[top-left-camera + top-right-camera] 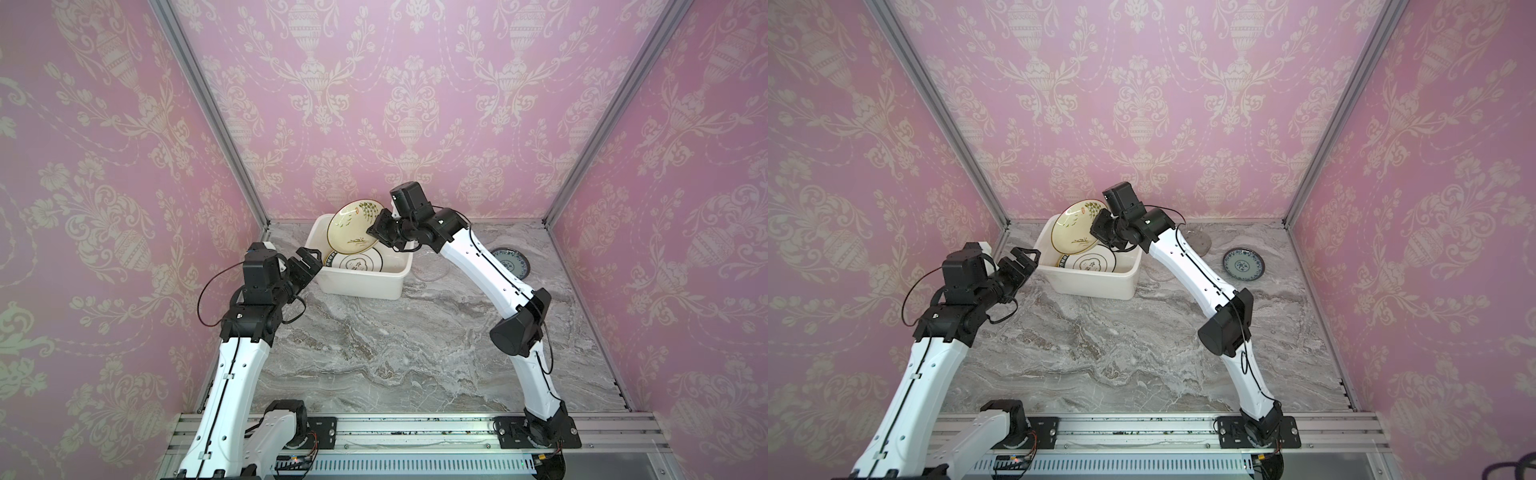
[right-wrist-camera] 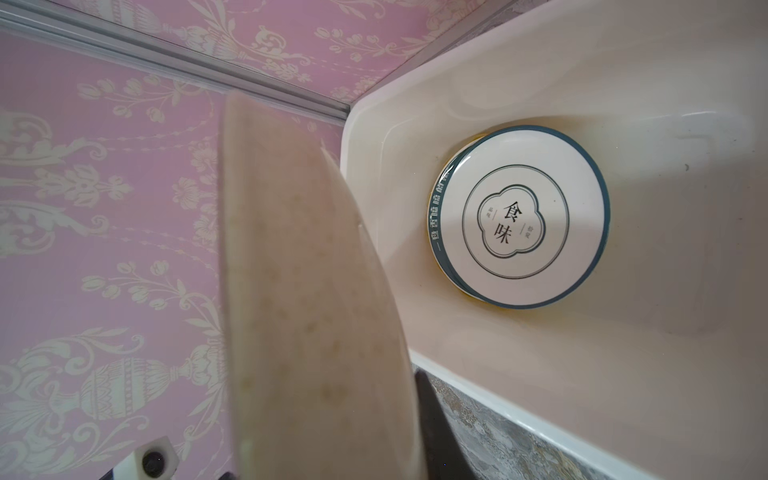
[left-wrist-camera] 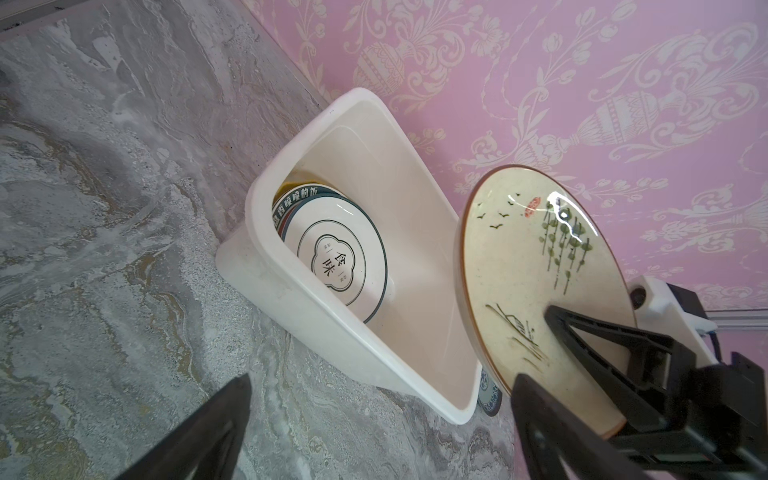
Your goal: Place the plates into the plastic bin on the countertop
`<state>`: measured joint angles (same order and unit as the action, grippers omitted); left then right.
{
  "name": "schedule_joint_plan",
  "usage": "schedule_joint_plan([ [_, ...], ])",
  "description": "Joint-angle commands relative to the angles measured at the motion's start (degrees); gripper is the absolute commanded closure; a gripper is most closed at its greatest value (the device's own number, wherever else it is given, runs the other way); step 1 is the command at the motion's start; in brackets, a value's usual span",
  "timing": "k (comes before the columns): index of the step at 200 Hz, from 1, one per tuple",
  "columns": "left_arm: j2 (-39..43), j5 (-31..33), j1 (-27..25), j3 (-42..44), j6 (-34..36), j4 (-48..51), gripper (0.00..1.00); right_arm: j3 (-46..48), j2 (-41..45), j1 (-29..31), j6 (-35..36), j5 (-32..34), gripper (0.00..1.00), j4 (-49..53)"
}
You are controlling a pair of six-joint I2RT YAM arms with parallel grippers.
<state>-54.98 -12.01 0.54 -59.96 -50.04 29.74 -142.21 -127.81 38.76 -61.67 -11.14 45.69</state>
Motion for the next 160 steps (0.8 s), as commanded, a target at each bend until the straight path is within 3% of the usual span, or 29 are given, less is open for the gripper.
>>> schedule_joint_plan([
  [1,-1.0,2.1,-0.4,-3.8,3.1,4.4,0.01,-2.4,-1.1,-1.9,-0.4,-5.4,0.97,-6.3],
  [41,-2.4,2.6,-0.4,-6.1,4.6,6.6,0.01,-0.9,-6.9,-3.1,-2.6,-10.9,0.97,-17.2],
  [98,-3.5,2.1,-0.4,-6.9,5.7,9.0,0.01,-1.0,-15.3,-3.0,-10.0,-13.1,0.97,-34.3],
  [160,-3.4,1.5,-0.4,-4.9,4.8,9.2,0.01,-3.1,-21.5,-1.6,-10.1,-13.6,0.98,-37.7],
])
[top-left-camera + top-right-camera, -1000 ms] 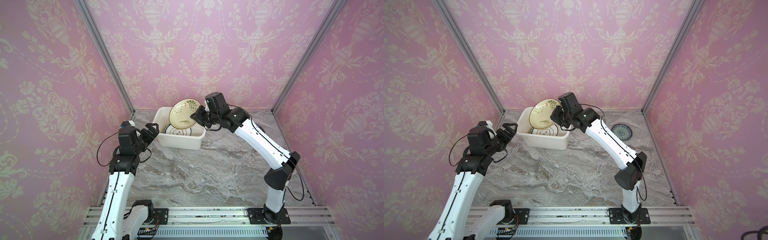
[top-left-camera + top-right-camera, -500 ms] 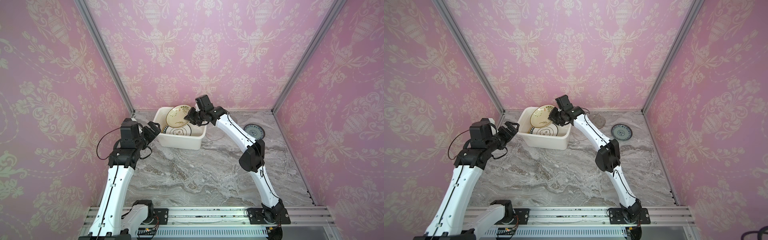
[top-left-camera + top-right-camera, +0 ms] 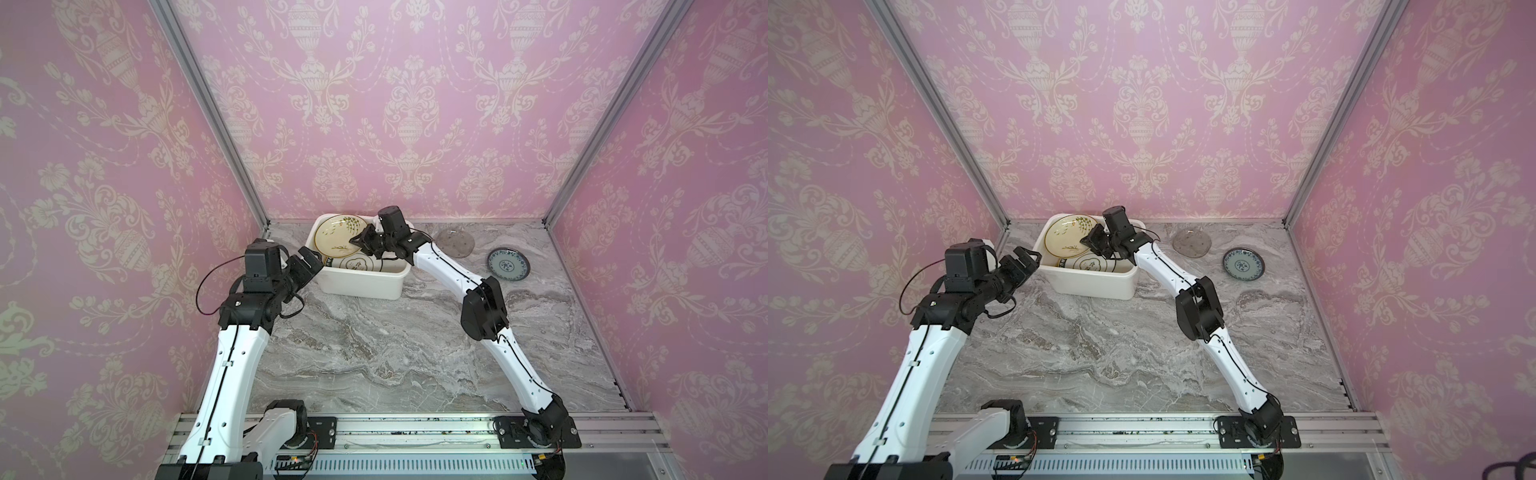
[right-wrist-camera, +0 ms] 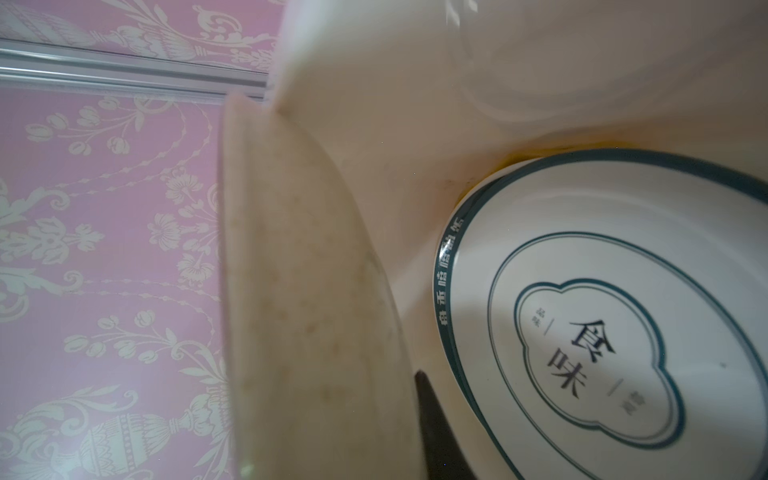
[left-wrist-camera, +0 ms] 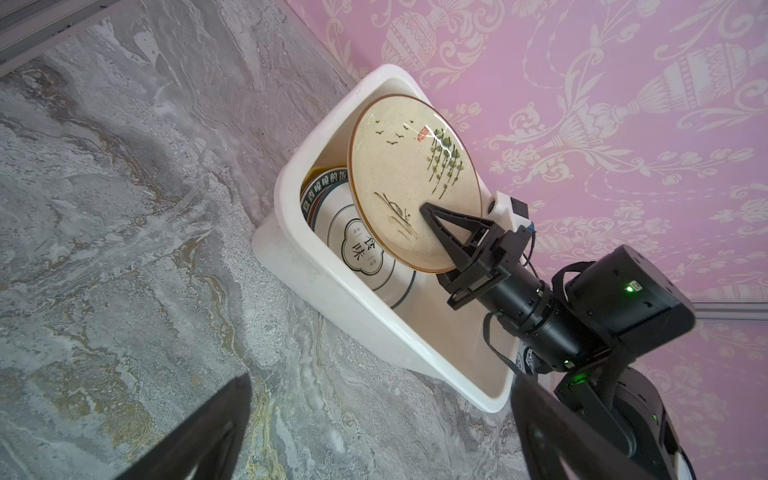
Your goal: Place the plates into the plastic bin on the countertop
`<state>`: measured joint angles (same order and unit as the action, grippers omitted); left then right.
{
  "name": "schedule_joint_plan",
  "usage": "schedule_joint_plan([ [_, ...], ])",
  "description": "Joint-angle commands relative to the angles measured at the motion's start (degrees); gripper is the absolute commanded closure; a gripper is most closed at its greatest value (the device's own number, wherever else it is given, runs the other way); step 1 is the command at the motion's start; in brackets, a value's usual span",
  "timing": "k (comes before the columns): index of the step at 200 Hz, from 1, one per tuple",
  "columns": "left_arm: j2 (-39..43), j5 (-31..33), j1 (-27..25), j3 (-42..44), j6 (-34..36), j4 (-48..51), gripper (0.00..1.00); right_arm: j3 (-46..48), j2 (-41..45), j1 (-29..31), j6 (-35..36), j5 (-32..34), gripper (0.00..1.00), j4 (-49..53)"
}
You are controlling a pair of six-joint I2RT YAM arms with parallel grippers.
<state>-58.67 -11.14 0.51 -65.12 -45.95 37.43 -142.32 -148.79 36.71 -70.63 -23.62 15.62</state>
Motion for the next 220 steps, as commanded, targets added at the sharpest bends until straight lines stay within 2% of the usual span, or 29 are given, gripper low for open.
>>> schedule_joint_plan([
  [1,0.3,0.6,-0.4,0.3,0.7,1.6,0.01,-3.0,-0.6,0.5,-1.0,-1.2,0.98,-7.6],
  [111,1.0,0.0,-0.4,1.1,0.2,1.8,0.01,6.7,2.4,0.4,5.3,-2.7,0.97,-4.3],
  [177,1.5,0.0,-0.4,1.4,0.0,2.3,0.01,8.7,3.4,0.5,8.3,-2.5,0.95,-1.8],
  [220,1.4,-0.3,-0.4,1.6,-0.4,1.9,0.01,9.3,5.6,0.3,12.8,-1.7,0.93,1.4],
])
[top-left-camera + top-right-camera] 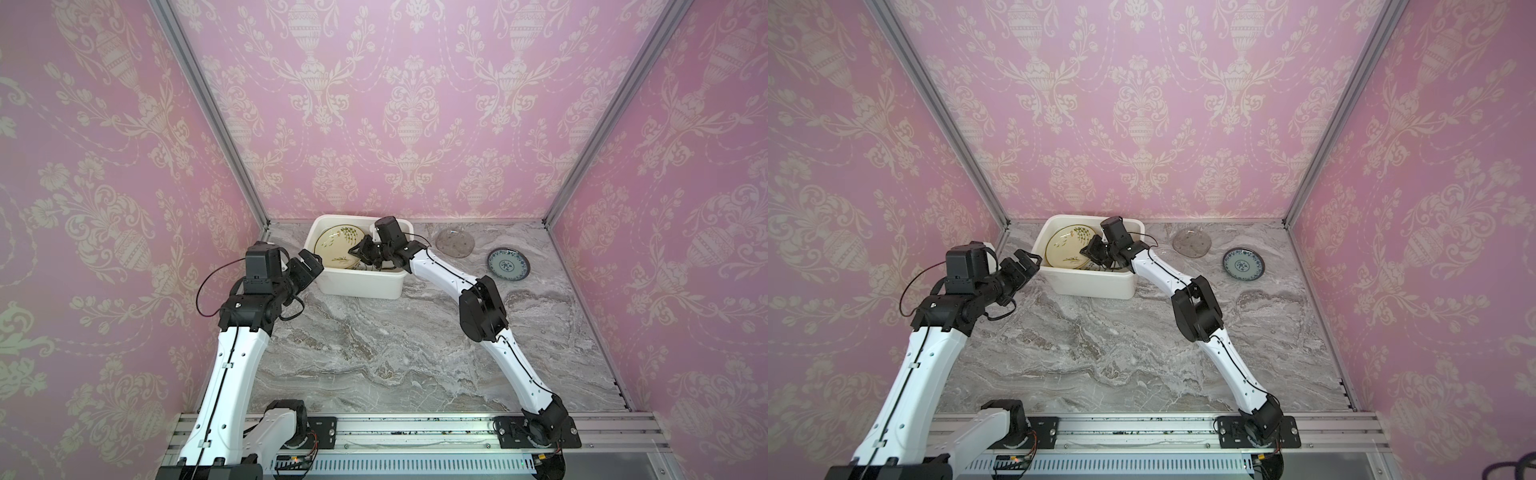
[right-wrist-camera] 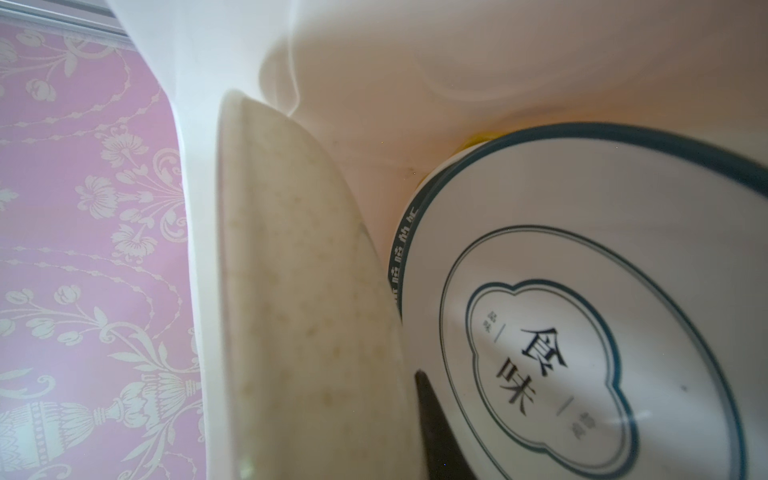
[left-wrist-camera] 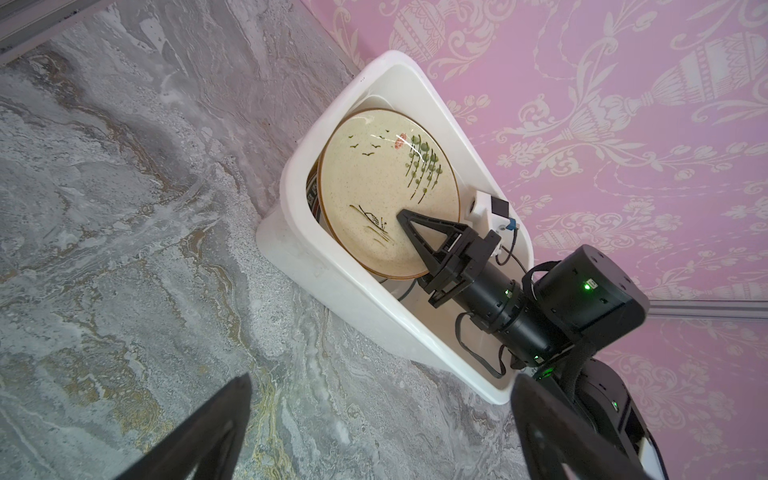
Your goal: Place the plates into the plastic bin on the countertop
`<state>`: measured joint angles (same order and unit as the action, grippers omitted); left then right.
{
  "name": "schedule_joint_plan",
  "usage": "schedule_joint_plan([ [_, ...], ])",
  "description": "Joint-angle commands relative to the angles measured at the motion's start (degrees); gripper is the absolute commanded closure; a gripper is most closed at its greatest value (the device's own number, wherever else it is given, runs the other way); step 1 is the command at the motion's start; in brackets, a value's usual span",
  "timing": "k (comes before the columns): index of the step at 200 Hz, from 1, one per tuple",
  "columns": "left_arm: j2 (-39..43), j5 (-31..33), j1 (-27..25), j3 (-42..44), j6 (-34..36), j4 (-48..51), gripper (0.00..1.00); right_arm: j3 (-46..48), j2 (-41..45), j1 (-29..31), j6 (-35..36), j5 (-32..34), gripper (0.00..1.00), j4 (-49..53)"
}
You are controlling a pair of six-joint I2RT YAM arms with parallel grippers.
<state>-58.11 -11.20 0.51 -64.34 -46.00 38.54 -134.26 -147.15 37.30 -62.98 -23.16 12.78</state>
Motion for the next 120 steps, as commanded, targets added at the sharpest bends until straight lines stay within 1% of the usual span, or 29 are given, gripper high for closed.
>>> schedule_joint_plan([
  [1,0.8,-0.2,-0.4,0.9,-0.3,0.8,0.01,1.2,4.0,-0.3,5.3,-2.1,0.93,4.3],
  [63,0.8,-0.4,-0.3,1.3,-0.4,0.6,0.01,-3.6,4.9,-0.2,9.9,-1.8,0.93,9.5],
  [120,1.6,-0.1,-0.4,2.1,-0.7,0.7,0.01,-4.0,3.8,0.0,10.5,-1.6,0.84,12.6],
])
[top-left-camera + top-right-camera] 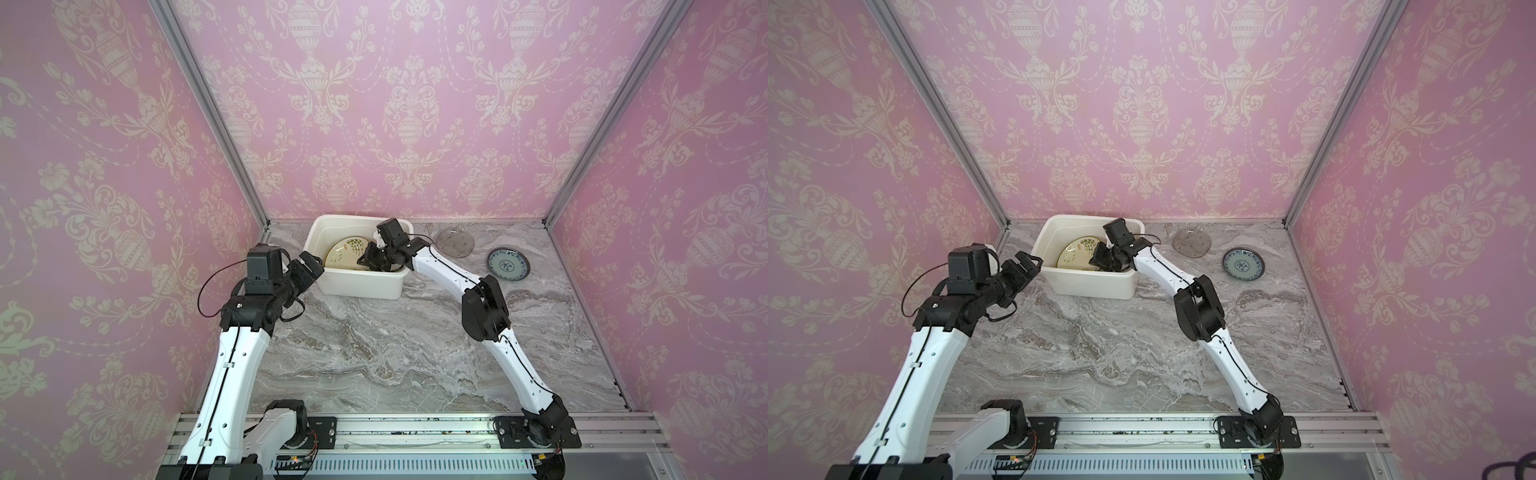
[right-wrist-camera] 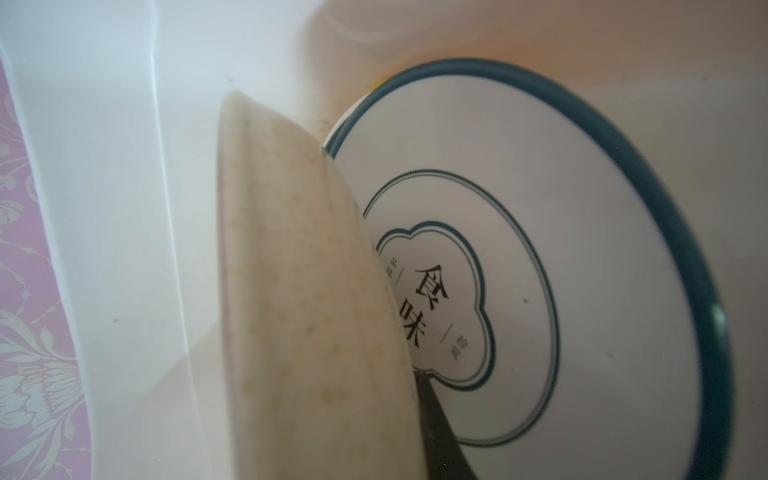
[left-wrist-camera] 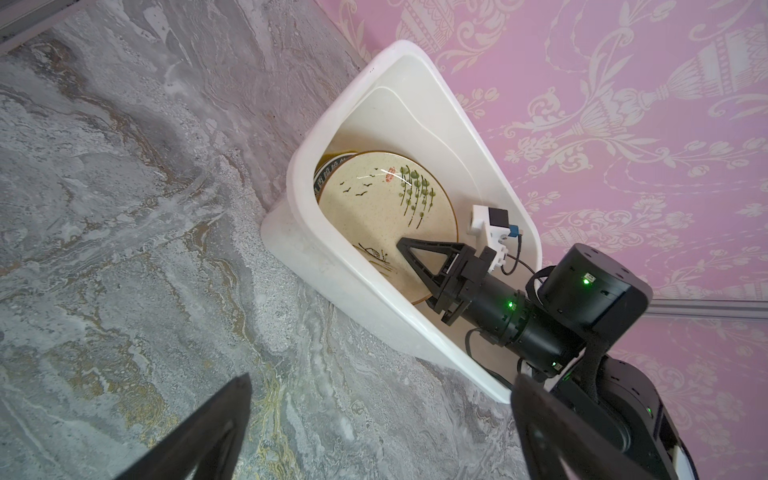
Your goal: Place the plates into the plastic bin on the countertop
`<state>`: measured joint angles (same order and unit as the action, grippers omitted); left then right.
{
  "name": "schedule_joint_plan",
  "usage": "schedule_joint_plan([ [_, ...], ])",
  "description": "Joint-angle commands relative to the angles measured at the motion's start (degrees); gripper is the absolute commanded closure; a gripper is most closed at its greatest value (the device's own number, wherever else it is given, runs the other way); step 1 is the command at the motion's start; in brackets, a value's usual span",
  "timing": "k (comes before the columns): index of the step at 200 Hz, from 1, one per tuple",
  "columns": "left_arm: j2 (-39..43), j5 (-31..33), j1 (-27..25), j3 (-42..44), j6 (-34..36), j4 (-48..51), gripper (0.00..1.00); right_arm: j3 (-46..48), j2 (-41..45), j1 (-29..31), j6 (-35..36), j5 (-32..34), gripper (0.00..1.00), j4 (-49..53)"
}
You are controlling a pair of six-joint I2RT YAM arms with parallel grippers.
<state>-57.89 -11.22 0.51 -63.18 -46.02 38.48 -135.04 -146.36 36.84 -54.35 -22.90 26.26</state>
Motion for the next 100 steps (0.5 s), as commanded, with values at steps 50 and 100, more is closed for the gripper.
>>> schedule_joint_plan([
  [50,1.2,0.1,-0.4,1.5,-0.9,0.0,0.01,-4.4,1.2,0.6,1.9,-1.2,0.72,0.8],
  [100,1.2,0.0,-0.4,3.1,-2.1,-1.5,0.01,-5.7,-0.7,1.1,3.0,-0.7,0.66,2.4],
])
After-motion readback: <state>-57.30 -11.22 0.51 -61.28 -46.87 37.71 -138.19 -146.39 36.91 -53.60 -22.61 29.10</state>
